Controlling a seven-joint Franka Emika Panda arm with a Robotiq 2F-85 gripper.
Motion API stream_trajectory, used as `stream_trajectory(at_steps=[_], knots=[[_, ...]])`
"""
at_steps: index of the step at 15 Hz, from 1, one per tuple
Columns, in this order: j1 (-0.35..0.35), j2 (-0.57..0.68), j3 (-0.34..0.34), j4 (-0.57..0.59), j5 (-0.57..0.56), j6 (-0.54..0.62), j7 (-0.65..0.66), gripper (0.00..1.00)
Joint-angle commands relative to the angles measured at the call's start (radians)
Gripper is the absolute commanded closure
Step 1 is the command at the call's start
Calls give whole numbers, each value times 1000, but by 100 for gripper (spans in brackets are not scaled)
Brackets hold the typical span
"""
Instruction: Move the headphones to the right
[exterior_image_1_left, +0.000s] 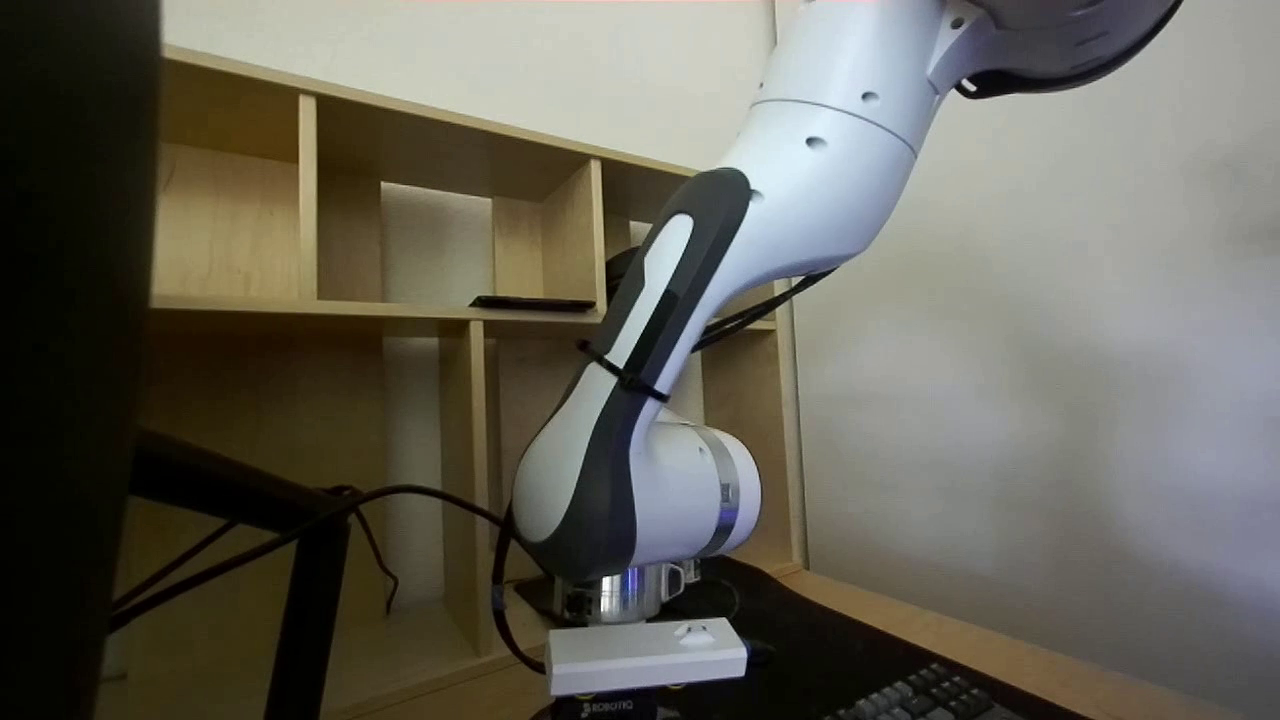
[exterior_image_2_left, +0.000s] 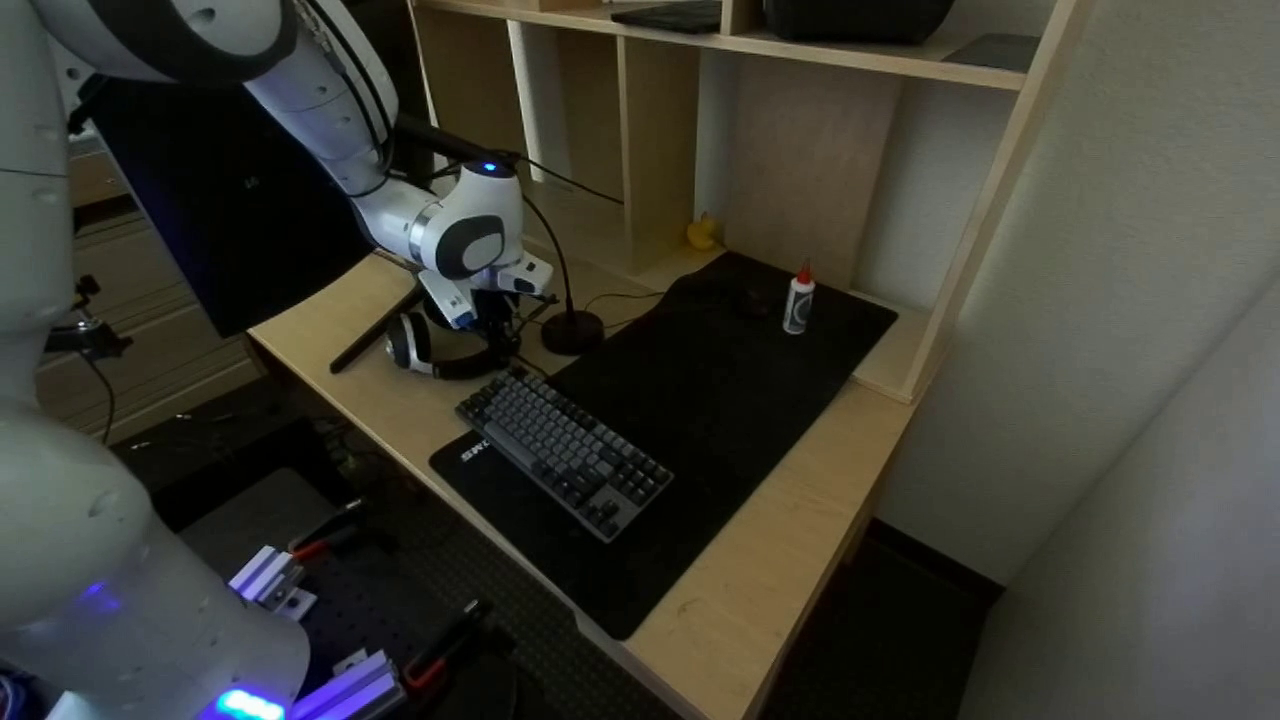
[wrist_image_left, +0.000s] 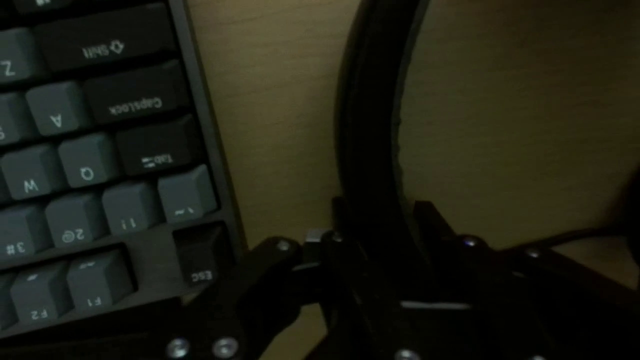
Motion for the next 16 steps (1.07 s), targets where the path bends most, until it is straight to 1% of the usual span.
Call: stream_trajectory(at_steps=[1, 2, 4, 5, 6, 7, 8, 11, 13, 14, 16], knots=[[34, 18, -32, 17, -24, 28, 33, 93], [37, 18, -33, 19, -26, 30, 33, 93], [13, 24, -1, 30, -2, 8, -16, 96], [8, 24, 6, 35, -3, -10, -33, 95], [17, 22, -3, 38, -24, -28, -38, 97], [18, 22, -5, 42, -36, -48, -53, 96], [17, 21, -5, 47, -46, -67, -69, 97], [28, 20, -24, 80, -126, -197, -105, 96], [25, 23, -22, 102, -162, -265, -119, 96], [22, 26, -20, 110, -174, -276, -129, 96], [10, 30, -5, 116, -169, -254, -159, 96]])
